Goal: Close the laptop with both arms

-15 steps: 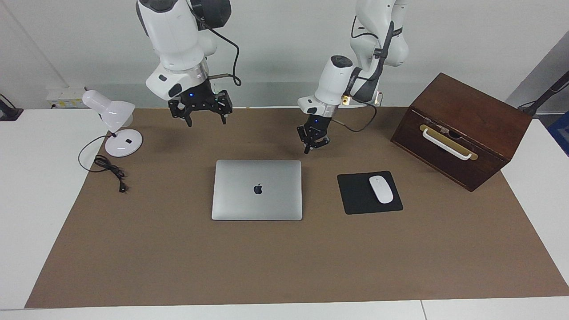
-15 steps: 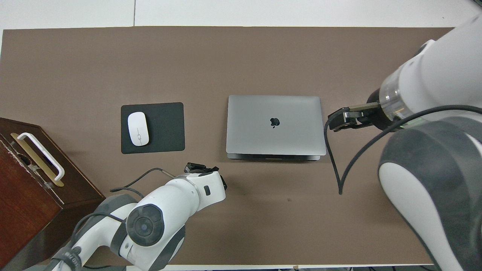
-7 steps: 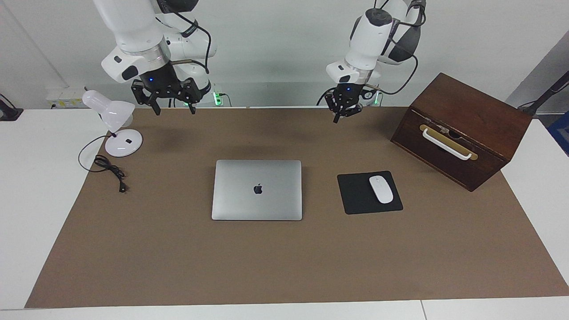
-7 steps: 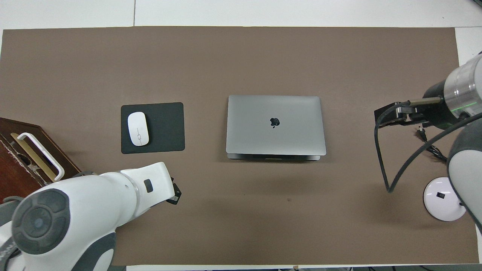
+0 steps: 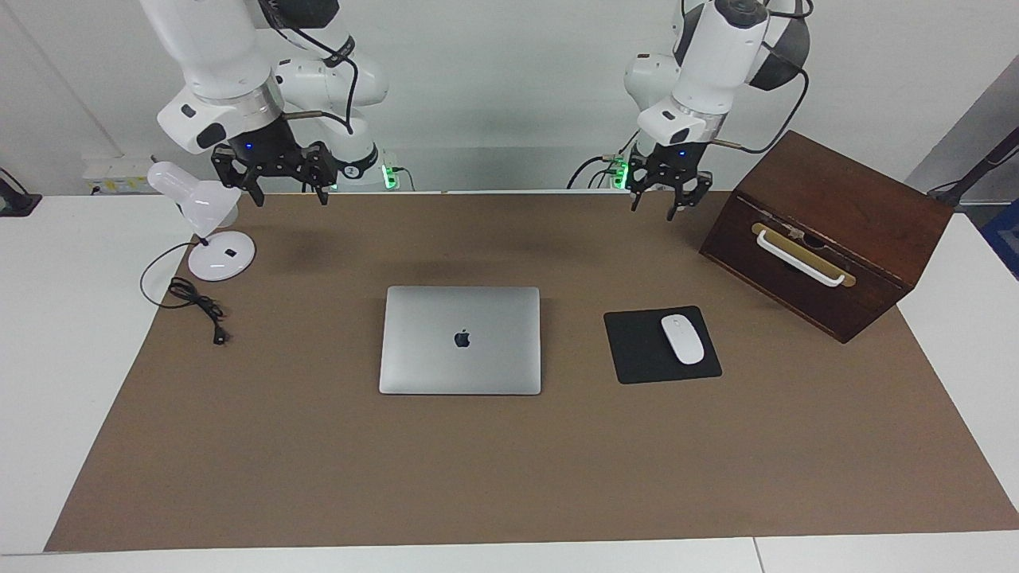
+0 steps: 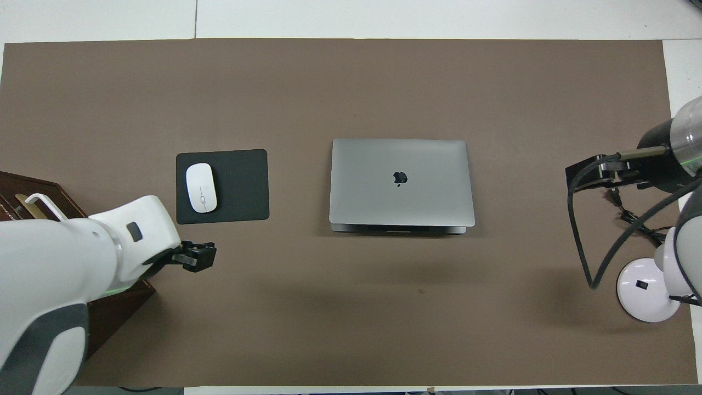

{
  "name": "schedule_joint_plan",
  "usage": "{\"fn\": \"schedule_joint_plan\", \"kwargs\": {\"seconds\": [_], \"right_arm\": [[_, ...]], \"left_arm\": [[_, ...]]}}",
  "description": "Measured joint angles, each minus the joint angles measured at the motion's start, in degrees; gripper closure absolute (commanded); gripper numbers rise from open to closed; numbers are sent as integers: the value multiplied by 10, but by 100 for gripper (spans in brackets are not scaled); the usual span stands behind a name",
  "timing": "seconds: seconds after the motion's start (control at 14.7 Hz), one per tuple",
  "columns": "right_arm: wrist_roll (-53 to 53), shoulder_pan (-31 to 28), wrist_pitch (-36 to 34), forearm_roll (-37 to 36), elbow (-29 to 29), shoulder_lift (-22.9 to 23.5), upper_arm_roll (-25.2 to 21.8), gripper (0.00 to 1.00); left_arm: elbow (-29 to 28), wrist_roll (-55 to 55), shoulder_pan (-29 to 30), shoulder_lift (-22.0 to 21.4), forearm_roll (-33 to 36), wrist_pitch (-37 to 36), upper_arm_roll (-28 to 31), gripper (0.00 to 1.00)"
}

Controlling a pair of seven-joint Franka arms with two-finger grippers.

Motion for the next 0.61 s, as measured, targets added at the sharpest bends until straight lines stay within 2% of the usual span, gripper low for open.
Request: {"fn": "schedule_joint_plan", "kwargs": {"seconds": [0.27,0.61], "right_arm": [[0,0,-4,0,10,-6,-2,0],[-11,0,-7,0,17,6,-25,0]], "left_arm": [[49,1,106,0,0,-32,3,0],[81,1,149,1,4,-34,3,0]]}}
